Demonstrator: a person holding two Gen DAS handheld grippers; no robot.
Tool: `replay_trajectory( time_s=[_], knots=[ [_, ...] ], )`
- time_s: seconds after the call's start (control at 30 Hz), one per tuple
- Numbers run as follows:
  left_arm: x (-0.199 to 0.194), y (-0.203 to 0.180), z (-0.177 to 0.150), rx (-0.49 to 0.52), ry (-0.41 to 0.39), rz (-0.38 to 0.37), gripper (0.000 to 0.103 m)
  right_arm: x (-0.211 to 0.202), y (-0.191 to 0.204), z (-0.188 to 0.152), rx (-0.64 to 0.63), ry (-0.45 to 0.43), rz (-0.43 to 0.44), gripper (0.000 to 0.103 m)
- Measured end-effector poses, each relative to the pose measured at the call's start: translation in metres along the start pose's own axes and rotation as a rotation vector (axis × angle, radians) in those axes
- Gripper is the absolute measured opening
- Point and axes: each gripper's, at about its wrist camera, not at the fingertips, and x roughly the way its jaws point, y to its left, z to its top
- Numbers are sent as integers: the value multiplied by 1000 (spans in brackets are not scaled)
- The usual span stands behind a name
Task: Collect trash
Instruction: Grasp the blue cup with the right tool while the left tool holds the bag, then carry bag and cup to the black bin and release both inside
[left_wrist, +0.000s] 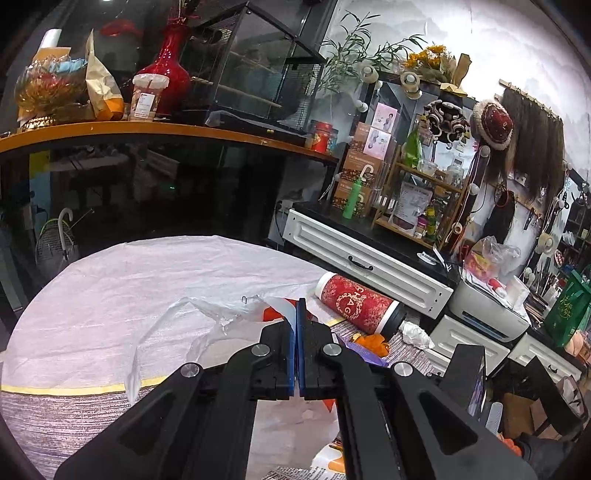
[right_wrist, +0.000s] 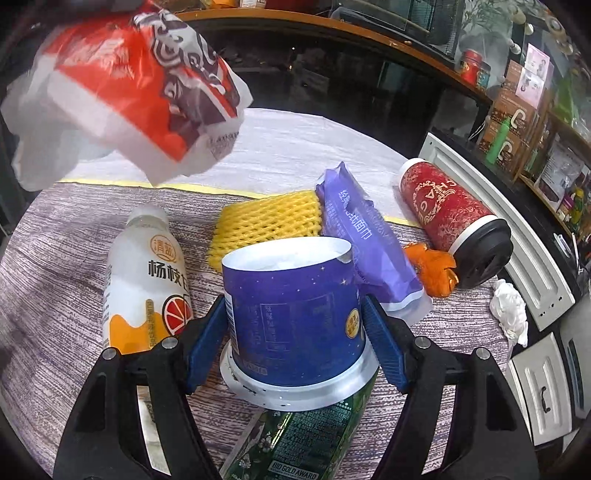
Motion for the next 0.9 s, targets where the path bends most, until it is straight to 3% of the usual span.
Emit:
replay_trajectory(
  time_s=[0.3,0.5,0.7,0.9],
  knots=[
    [-6,-16,-1,20,-13,-12,2,-45,-13,-11,88,-135,51,72],
    [-19,-46,2,43,-46,-48,2,-96,-36,-39,140,-248,56,72],
    [-14,-104,-6,83,-15,-148,2,-138,-76,-81,213,-293,3,72],
    [7,-179,-22,134,65,-294,2,-168,-143,-148,347,-275,-118,72]
  ],
)
